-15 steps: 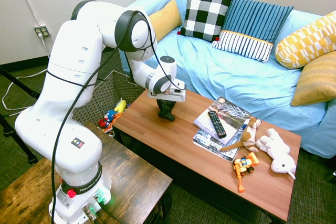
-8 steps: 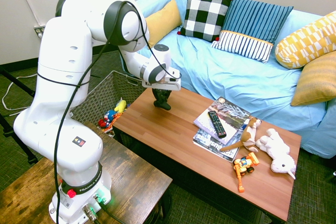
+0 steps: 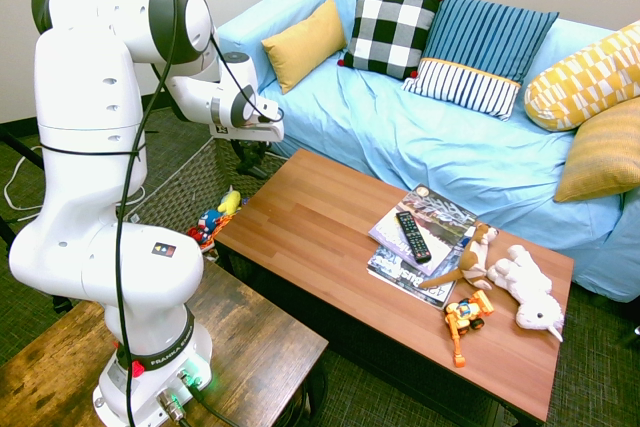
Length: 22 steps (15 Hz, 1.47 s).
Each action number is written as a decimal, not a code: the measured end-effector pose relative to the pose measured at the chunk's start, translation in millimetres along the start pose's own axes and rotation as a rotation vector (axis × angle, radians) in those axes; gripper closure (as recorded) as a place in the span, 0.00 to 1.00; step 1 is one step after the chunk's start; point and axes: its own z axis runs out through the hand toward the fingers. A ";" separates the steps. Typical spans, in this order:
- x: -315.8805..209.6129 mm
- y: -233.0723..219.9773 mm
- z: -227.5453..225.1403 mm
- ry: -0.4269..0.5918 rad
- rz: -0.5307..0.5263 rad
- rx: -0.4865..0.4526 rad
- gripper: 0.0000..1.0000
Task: Put the gamepad in the basket
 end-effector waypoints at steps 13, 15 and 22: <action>-18.8 -103.0 169.4 -0.173 -0.024 0.129 1.00; -24.4 -110.6 180.0 -0.179 -0.030 0.107 0.00; -24.3 -109.0 201.1 -0.183 -0.029 0.090 0.00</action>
